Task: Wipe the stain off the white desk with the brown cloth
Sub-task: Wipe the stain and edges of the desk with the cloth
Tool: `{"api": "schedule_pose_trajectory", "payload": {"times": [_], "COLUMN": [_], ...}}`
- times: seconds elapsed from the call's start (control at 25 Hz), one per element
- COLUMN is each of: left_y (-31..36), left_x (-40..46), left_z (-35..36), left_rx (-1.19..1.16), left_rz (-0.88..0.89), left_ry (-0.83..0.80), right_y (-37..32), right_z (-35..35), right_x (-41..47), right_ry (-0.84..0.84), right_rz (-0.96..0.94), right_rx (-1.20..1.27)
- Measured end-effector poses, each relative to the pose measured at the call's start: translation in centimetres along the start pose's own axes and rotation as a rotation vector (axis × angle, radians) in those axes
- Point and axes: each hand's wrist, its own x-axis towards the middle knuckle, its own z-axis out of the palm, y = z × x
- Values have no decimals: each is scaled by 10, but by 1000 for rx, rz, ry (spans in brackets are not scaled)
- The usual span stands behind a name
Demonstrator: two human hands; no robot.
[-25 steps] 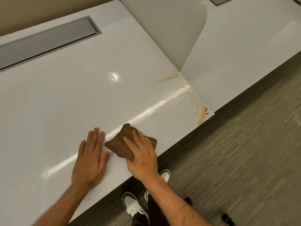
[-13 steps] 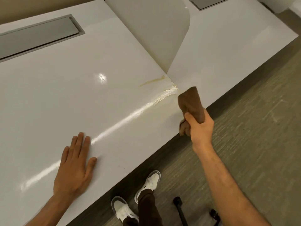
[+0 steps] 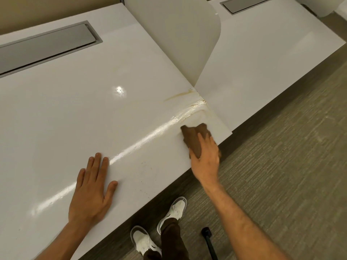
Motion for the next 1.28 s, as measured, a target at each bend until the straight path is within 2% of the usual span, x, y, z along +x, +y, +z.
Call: {"api": "schedule_pose_trajectory", "payload": {"times": [0.12, 0.2, 0.28, 0.32, 0.4, 0.44, 0.52, 0.6, 0.8, 0.92, 1.04, 1.16, 1.28], "left_y": [1, 1, 1, 1, 1, 1, 0, 0, 1, 2, 2, 3, 3], "left_x": [-1, 0, 2, 2, 1, 1, 1, 2, 3, 3, 4, 4, 4], "left_z": [-2, -2, -3, -3, -3, -3, -3, -4, -5, -6, -7, -8, -8], "left_rx": [-6, -4, 3, 3, 1, -2, -9, -15, -29, -38, -29, -13, -11], "left_rz": [-3, -1, 0, 2, -1, -1, 4, 4, 8, 5, -2, 3, 2], "left_ry": [-4, -1, -3, -9, -10, -7, -9, -13, -17, -19, -16, -21, -33], "right_y": [-21, -28, -28, -25, -23, -22, -19, -25, -50, -72, -86, -100, -111], "right_z": [2, -16, -34, -42, -48, -43, -22, -3, 9, 21, 23, 21, 22], "right_x": [-33, -24, 5, 21, 50, 64, 88, 109, 168, 186, 186, 184, 164], "right_ry": [-84, -81, 68, 181, 314, 317, 238, 185, 145, 87, 43, -184, -409], "right_rz": [-36, 172, 359, 383, 387, 406, 486, 488, 319, 176, -68, -374, -407], "right_rx": [201, 518, 751, 774, 727, 676, 393, 122, 149, 54, 66, 109, 254]}}
